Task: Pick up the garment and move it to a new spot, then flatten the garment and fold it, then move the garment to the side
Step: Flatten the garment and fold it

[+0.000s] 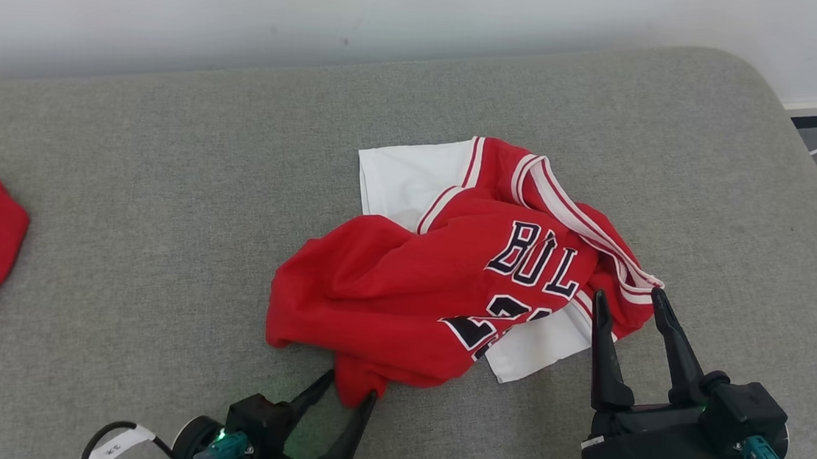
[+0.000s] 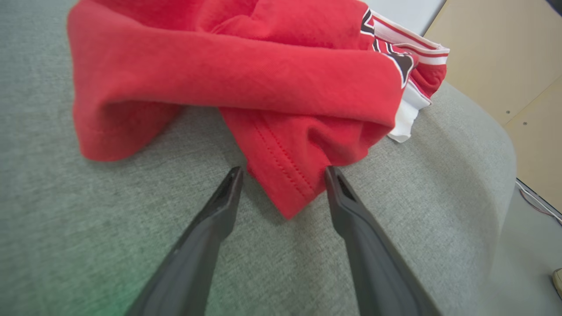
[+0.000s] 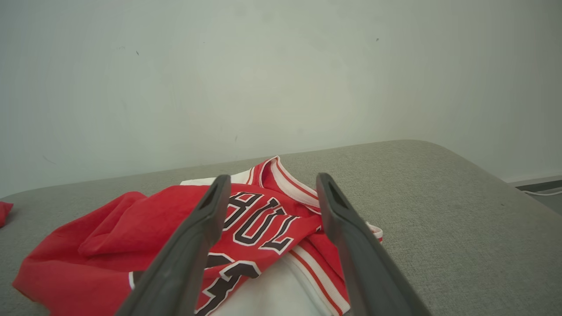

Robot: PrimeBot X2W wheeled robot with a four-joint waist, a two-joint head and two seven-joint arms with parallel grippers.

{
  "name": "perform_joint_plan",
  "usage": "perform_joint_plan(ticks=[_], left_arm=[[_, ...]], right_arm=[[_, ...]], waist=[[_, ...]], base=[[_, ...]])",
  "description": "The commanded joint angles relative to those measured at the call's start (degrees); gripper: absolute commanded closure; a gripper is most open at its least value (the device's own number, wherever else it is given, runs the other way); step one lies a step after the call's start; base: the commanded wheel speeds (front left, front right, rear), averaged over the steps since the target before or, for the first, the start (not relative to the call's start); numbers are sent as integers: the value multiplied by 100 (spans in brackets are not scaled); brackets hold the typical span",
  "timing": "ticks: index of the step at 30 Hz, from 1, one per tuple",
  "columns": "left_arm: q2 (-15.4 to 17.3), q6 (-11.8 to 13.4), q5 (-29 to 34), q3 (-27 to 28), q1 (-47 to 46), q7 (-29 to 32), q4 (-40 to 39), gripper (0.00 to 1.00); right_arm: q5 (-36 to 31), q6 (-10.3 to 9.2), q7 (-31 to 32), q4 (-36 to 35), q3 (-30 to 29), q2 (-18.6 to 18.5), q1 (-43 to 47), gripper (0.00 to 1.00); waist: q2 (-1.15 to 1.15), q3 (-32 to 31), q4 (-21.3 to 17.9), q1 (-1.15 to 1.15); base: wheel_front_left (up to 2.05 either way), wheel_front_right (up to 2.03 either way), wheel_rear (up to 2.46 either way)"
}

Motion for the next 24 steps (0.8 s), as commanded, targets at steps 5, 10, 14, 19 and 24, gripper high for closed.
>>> perform_joint_plan(ticks=[5,10,14,19,24], left_arm=[[9,-18,-147,-92,-109,-21,-94,100],[11,149,-144,201,-8,-21,-530,100],[36,202,29,572,148,-21,-961,100],[169,248,216,1020,407,-21,-1506,100],[251,265,317,1263,699,-22,-1877,100]], right_arm=[[-50,2,-8,32,-4,16,-48,0],[-44,2,-8,30,-34,19,22,0],[-54,2,-8,49,-40,16,97,0],[-47,2,-9,94,-65,3,161,0],[-79,2,-9,118,-137,2,228,0]], waist=[[0,-32,94,0],[0,-110,327,0],[0,-194,614,0],[0,-325,998,0],[0,-445,1273,0]], base=[[0,0,0],[0,0,0],[0,0,0],[0,0,0],[0,0,0]])
